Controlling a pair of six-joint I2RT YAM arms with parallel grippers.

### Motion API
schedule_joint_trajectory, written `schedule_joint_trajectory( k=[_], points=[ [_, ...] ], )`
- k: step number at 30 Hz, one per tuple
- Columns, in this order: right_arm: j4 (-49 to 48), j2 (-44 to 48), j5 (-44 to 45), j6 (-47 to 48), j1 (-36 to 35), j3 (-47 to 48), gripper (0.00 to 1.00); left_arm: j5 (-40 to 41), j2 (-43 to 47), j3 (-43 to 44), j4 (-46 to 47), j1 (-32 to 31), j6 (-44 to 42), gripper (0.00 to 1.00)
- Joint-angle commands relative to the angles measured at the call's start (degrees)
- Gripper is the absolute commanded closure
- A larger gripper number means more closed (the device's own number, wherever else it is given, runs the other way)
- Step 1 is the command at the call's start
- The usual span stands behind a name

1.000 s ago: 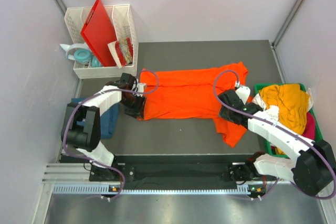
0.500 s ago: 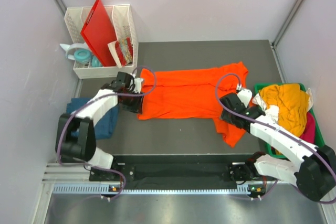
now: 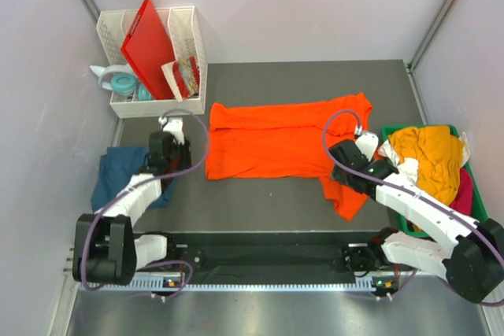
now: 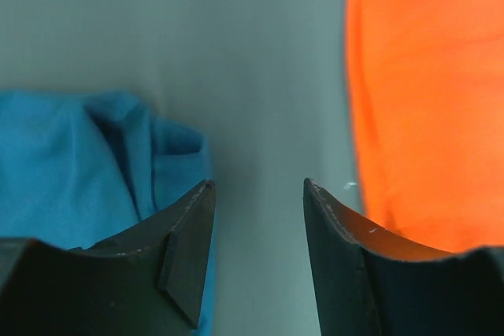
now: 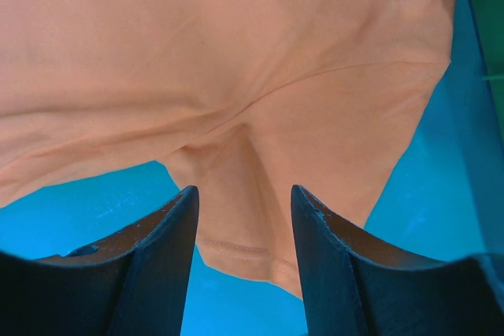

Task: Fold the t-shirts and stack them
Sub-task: Fold the flattened tshirt in 1/3 of the way

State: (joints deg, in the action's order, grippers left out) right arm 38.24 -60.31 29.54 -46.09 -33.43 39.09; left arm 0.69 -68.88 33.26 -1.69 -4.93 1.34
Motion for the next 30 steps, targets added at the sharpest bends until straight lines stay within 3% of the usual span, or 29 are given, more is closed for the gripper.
schedule_joint_trajectory(
  k=[1, 3, 6, 10, 15, 16, 20, 22, 23, 26, 29, 30],
  points=[
    [0.9, -0.6, 1.8, -0.1, -1.7, 2.7, 0.49, -2.7, 6.3, -12.6, 29.3, 1.1, -5.0, 0.46],
    [1.7, -2.2, 1.6, -0.1, -1.8, 3.8, 0.49, -5.2, 6.1, -19.6, 41.3, 1.1, -9.4, 0.46],
    [3.0, -4.5, 2.2, -0.3, -2.9, 6.4, 0.50, -3.9, 4.4, -23.1, 50.7, 1.3, -12.2, 0.46],
    [2.8, -7.3, 2.5, -1.0, -4.6, 8.8, 0.49, -7.7, 0.7, -23.3, 57.0, 2.3, -7.8, 0.45],
    [4.7, -11.1, 4.1, -2.4, -7.7, 13.1, 0.50, -11.4, -11.7, -19.6, 63.7, 4.5, -2.7, 0.43],
    [5.2, -11.3, 4.6, -2.6, -8.6, 13.8, 0.50, -12.2, -13.4, -19.6, 67.3, 6.4, -2.1, 0.34],
    [8.3, -11.4, 6.9, -2.6, -9.5, 15.8, 0.49, -13.4, -18.5, -20.7, 73.0, 6.8, -2.3, 0.25],
    [8.5, -10.4, 7.3, -2.2, -9.5, 16.2, 0.49, -13.8, -20.3, -21.2, 74.1, 6.8, -2.4, 0.02],
    [8.8, -9.7, 7.5, -2.1, -9.5, 16.3, 0.49, -12.9, -21.0, -21.7, 77.4, 6.7, -2.6, 0.01],
    [8.8, -8.7, 8.2, -0.9, -9.5, 17.0, 0.49, -10.3, -22.0, -19.7, 76.3, 6.5, -1.4, 0.01],
    [8.3, -8.9, 9.8, 1.9, -9.4, 18.5, 0.49, -1.2, -22.3, -15.4, 67.5, 6.5, 2.1, 0.01],
    [8.3, -9.1, 10.4, 3.4, -9.4, 19.6, 0.49, -2.9, -22.2, -15.6, 66.9, 6.0, 1.0, 0.01]
  ],
)
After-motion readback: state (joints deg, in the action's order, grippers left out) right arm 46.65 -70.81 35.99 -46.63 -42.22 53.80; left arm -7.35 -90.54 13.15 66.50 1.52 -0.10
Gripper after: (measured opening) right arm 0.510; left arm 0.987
